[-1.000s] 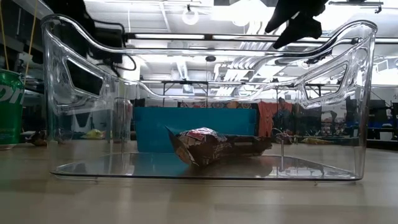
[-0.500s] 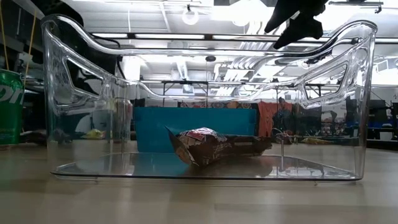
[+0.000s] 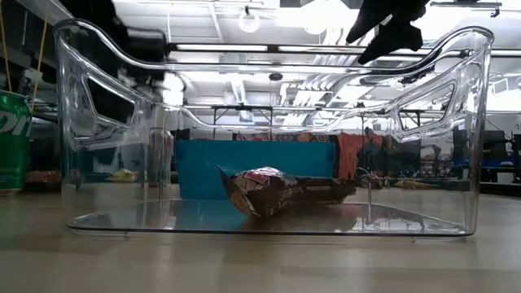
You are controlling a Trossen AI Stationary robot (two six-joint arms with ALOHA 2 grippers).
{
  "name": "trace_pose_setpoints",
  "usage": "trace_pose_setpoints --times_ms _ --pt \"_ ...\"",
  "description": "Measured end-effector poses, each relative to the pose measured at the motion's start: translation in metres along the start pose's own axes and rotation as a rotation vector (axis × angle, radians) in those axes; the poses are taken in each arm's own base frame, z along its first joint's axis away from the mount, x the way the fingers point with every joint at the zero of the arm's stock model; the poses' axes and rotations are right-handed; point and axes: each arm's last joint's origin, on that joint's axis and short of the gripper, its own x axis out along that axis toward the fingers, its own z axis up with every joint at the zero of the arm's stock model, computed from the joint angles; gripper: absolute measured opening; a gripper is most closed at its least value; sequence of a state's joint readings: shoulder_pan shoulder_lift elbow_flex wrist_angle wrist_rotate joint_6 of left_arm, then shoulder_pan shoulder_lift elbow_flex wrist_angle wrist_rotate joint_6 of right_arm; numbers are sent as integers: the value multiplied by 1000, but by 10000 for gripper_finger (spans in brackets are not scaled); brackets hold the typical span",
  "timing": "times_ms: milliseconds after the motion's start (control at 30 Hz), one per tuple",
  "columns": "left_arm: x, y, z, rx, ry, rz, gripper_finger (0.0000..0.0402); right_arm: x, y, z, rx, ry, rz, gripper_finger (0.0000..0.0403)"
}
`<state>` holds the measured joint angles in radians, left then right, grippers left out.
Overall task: Sort candy
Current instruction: Put the brown candy into the transparent bin
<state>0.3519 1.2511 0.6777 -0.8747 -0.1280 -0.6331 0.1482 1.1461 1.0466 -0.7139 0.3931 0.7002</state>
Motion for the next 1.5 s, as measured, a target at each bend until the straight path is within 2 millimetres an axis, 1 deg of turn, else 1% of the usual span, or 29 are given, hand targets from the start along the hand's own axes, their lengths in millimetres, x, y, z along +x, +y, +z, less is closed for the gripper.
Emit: trace_pose_setpoints --times_ms 100,200,300,467,567,667,767,1000,1300,1367,1400,1433,1500 --pt "-17 -6 9 61 -29 -95 57 0 0 0 2 0 0 270" --pt "-24 -11 9 142 -6 -149 71 0 0 0 9 0 0 270" --pt "-25 -15 -1 252 42 -146 105 0 0 0 10 0 0 270" --pt "-26 -25 -16 474 51 -71 182 0 0 0 10 0 -1 270" --pt "-27 -28 -22 532 37 -24 221 0 0 0 10 0 -1 270" --pt "-26 -31 -26 575 64 -19 245 0 0 0 18 0 -1 270" --pt "-21 -32 -29 604 122 4 252 0 0 0 25 -1 -1 270" --pt "7 -31 -37 612 236 86 253 0 0 0 44 -1 -2 270" --pt "34 -40 -34 599 318 146 249 0 0 0 55 -1 -3 270" --pt "37 -42 -34 589 338 149 230 0 0 0 55 -1 -3 270" --pt "39 -43 -34 585 351 146 212 0 0 0 55 -1 -3 270" --pt "40 -43 -34 585 358 144 186 0 0 0 55 -1 -3 270" --pt "38 -45 -33 576 355 134 114 0 0 0 55 -1 -2 270"
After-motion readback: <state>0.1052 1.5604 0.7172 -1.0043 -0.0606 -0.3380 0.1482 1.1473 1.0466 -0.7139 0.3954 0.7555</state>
